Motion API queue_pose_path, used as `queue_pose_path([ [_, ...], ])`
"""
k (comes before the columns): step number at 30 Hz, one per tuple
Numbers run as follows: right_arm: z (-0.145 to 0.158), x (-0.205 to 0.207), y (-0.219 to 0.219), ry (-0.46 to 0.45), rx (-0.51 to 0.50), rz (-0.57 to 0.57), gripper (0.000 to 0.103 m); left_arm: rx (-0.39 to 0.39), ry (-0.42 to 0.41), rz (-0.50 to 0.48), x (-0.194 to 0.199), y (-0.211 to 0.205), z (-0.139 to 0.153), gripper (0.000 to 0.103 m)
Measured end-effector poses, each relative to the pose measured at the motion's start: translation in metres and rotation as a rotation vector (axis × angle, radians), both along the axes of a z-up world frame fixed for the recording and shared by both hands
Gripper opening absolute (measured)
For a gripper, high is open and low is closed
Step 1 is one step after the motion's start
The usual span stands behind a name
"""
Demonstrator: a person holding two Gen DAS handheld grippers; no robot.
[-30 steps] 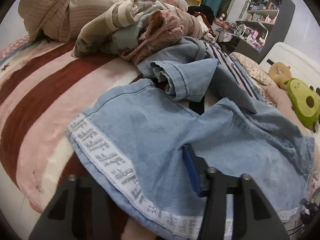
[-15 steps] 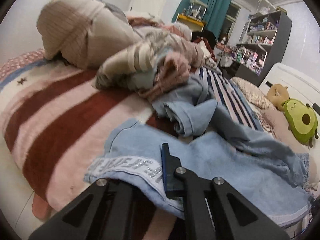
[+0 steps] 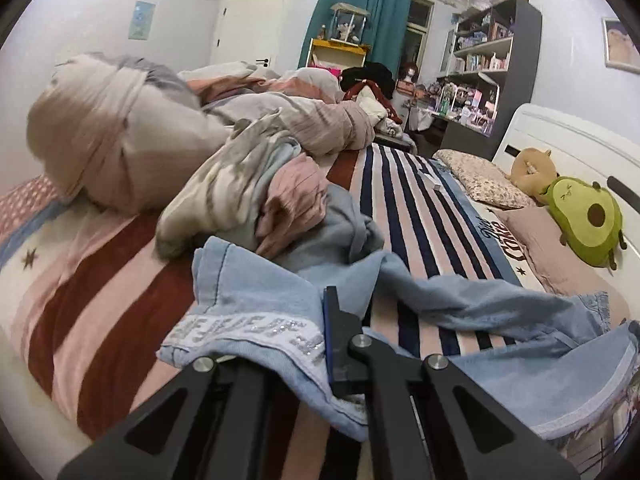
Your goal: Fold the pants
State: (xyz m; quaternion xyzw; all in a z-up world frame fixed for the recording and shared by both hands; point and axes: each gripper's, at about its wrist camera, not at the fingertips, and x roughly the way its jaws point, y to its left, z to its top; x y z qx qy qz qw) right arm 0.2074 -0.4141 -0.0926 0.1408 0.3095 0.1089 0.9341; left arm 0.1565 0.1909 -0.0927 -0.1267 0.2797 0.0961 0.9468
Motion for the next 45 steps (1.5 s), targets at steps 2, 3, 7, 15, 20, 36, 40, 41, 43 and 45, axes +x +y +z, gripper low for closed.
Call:
queue_pose_path([
  [2, 0.004, 0.019, 0.002, 0.002, -0.011, 0.021, 0.005, 0.005, 0.009, -0.003, 0.020, 0.002, 0.004, 0.002],
  [3, 0.005, 0.029, 0.003, 0.002, -0.025, 0.032, 0.005, 0.004, 0.010, -0.003, 0.027, 0.002, 0.006, 0.002],
  [7, 0.006, 0.066, 0.003, 0.019, -0.058, 0.041, 0.005, 0.026, 0.028, -0.005, 0.072, 0.000, 0.009, 0.002],
  [15, -0.003, 0.143, 0.006, 0.104, -0.147, 0.072, 0.005, 0.108, 0.094, 0.005, 0.157, -0.007, -0.003, 0.003],
  [20, -0.014, 0.187, 0.005, 0.181, -0.162, 0.071, 0.012, 0.142, 0.139, 0.045, 0.199, -0.005, -0.016, 0.005],
  [36, 0.017, 0.163, -0.018, 0.131, -0.300, 0.000, 0.082, 0.210, 0.081, 0.003, 0.195, -0.015, 0.029, 0.091],
  [40, 0.035, 0.137, -0.032, 0.116, -0.280, -0.031, 0.087, 0.258, 0.064, 0.052, 0.189, -0.005, 0.049, 0.102],
  [41, 0.036, 0.127, -0.035, 0.129, -0.272, -0.024, 0.087, 0.255, 0.061, 0.050, 0.184, -0.005, 0.052, 0.102],
  [43, 0.034, 0.114, -0.038, 0.144, -0.277, -0.031, 0.088, 0.239, 0.037, 0.018, 0.166, -0.009, 0.058, 0.102],
  [45, 0.026, 0.096, -0.041, 0.166, -0.266, -0.034, 0.088, 0.232, 0.043, -0.007, 0.150, -0.015, 0.057, 0.102],
])
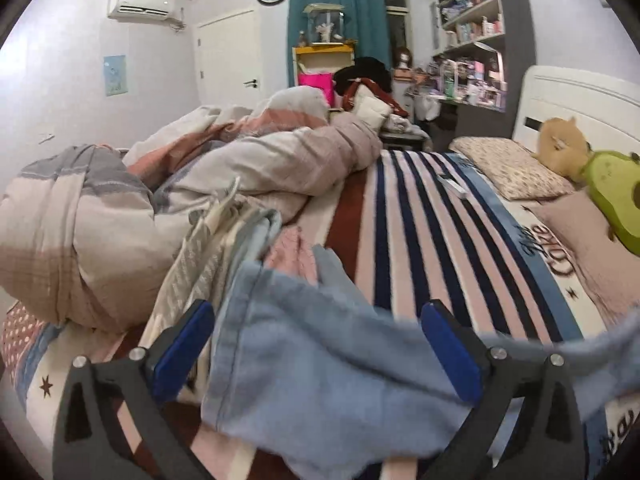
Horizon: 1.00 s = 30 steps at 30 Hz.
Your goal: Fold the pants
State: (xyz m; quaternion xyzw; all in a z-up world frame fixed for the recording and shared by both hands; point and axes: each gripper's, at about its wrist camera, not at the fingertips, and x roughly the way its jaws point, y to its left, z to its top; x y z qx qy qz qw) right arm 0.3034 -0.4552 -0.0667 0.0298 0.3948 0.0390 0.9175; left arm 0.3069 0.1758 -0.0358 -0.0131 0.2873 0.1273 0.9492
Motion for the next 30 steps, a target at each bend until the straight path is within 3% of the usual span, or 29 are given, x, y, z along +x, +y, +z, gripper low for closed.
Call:
queue_pose_path([
  [7, -0.044, -0.043, -0.012, 0.057, 0.141, -0.038, 0.088, -0.138, 0.066, -0.074, -0.055, -0.023, -0.045, 0.102],
  [10, -0.065, -0.048, -0.022, 0.064, 0.173, -0.090, 0.093, -0.258, 0.128, -0.072, -0.065, -0.025, -0.081, 0.102],
  [14, -0.086, -0.047, -0.026, 0.090, 0.257, -0.095, 0.093, -0.402, 0.156, -0.073, -0.066, -0.023, -0.119, 0.102],
  [19, -0.098, -0.028, -0.026, 0.059, 0.317, -0.091, 0.093, -0.501, 0.134, -0.045, -0.045, -0.012, -0.153, 0.102],
  [23, -0.094, -0.014, -0.029, -0.002, 0.377, -0.111, 0.095, -0.527, 0.080, 0.009, -0.032, 0.003, -0.160, 0.102],
  [25, -0.089, -0.012, -0.027, -0.034, 0.394, -0.107, 0.095, -0.588, 0.057, 0.003, -0.028, 0.008, -0.159, 0.102],
  [29, -0.083, -0.003, -0.022, -0.071, 0.376, -0.107, 0.092, -0.611, 0.054, 0.012, -0.016, 0.009, -0.158, 0.102],
  [30, -0.083, 0.000, -0.020, -0.071, 0.357, -0.119, 0.088, -0.617, 0.066, 0.027, -0.011, 0.008, -0.160, 0.102],
])
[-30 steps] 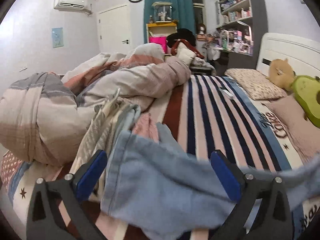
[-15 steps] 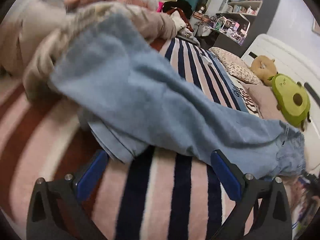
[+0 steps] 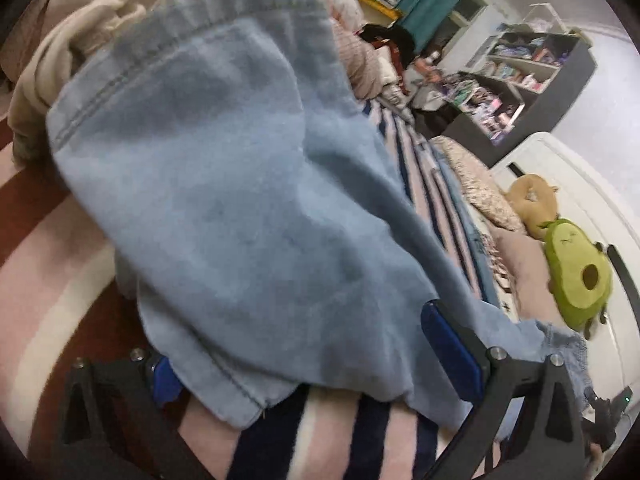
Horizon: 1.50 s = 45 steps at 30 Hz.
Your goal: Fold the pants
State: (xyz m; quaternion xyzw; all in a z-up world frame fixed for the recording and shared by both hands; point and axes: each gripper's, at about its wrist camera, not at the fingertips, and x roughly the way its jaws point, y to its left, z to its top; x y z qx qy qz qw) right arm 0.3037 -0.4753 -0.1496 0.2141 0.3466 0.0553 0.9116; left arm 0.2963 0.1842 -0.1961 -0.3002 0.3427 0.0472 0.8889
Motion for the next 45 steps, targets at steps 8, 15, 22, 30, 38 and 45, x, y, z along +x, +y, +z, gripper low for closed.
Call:
queue_pose_path([
  [8, 0.000, -0.009, 0.012, 0.041, -0.172, -0.133, 0.086, -0.048, 0.021, -0.034, 0.005, -0.010, -0.011, 0.031],
  [15, -0.002, -0.006, 0.013, -0.009, -0.072, -0.077, 0.090, -0.016, -0.049, -0.048, 0.001, -0.012, 0.003, 0.009],
  [22, 0.016, -0.005, 0.023, -0.097, -0.207, -0.070, 0.027, 0.080, -0.125, -0.018, -0.030, 0.002, 0.038, 0.006],
  [30, 0.030, -0.054, 0.036, -0.069, -0.140, 0.028, 0.022, 0.188, -0.152, -0.002, -0.108, 0.029, 0.076, 0.006],
  [38, -0.005, -0.118, 0.036, 0.013, -0.099, 0.015, 0.022, 0.281, -0.015, -0.069, -0.168, 0.040, 0.045, 0.013],
  [45, -0.009, -0.124, 0.044, 0.035, -0.171, 0.021, 0.022, 0.369, 0.054, -0.087, -0.180, 0.038, 0.026, 0.045],
])
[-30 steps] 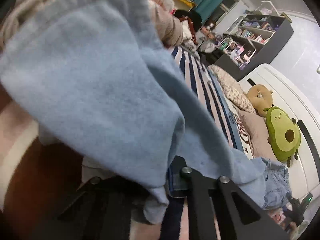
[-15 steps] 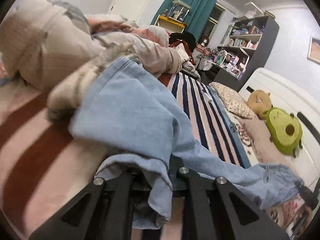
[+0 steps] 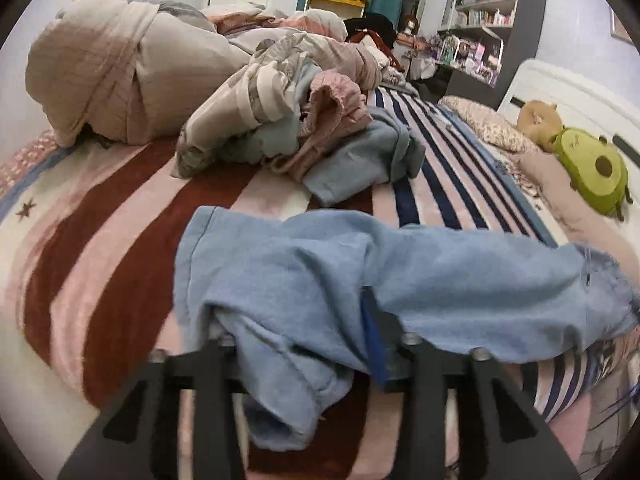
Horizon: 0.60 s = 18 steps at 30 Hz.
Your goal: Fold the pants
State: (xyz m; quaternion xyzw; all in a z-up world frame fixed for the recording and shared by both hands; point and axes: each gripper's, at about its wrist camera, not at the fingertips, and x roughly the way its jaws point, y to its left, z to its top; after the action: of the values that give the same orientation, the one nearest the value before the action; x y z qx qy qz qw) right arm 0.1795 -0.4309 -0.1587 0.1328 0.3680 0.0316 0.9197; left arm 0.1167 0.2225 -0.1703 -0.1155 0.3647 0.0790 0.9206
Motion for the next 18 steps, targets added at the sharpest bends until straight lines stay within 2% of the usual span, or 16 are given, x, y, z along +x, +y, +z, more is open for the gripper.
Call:
queue_pose_path([
  [2, 0.004, 0.000, 0.001, 0.006, 0.004, 0.014, 0.022, 0.015, 0.002, -0.016, -0.008, 0.000, 0.001, 0.063],
  [4, 0.006, 0.000, 0.001, 0.010, 0.006, 0.026, 0.022, 0.013, -0.004, -0.060, -0.018, -0.001, 0.001, 0.071],
  [7, 0.005, 0.000, 0.004, 0.022, -0.009, 0.032, 0.023, 0.034, 0.028, -0.099, -0.029, -0.004, -0.005, 0.073],
  [12, 0.002, 0.002, -0.001, 0.051, 0.030, 0.022, 0.023, 0.081, 0.085, -0.117, -0.040, -0.007, -0.026, 0.072],
  [13, 0.002, 0.001, -0.001, 0.053, 0.028, 0.020, 0.023, 0.085, 0.090, -0.101, -0.041, -0.006, -0.030, 0.067],
  [14, 0.003, 0.002, 0.002, 0.055, 0.020, 0.018, 0.023, 0.084, 0.081, -0.090, -0.041, -0.005, -0.032, 0.050],
  [15, 0.003, 0.002, 0.003, 0.055, 0.013, 0.016, 0.023, 0.075, 0.065, -0.080, -0.041, -0.003, -0.033, 0.039],
  [16, 0.004, 0.002, 0.004, 0.055, 0.007, 0.013, 0.023, 0.059, 0.051, -0.071, -0.040, -0.001, -0.035, 0.021],
  [17, 0.006, 0.002, 0.005, 0.055, 0.005, 0.005, 0.023, 0.048, 0.041, -0.065, -0.039, 0.001, -0.036, 0.009],
  [18, 0.007, 0.003, 0.005, 0.054, 0.008, -0.002, 0.023, 0.047, 0.036, -0.051, -0.037, 0.004, -0.036, 0.006],
])
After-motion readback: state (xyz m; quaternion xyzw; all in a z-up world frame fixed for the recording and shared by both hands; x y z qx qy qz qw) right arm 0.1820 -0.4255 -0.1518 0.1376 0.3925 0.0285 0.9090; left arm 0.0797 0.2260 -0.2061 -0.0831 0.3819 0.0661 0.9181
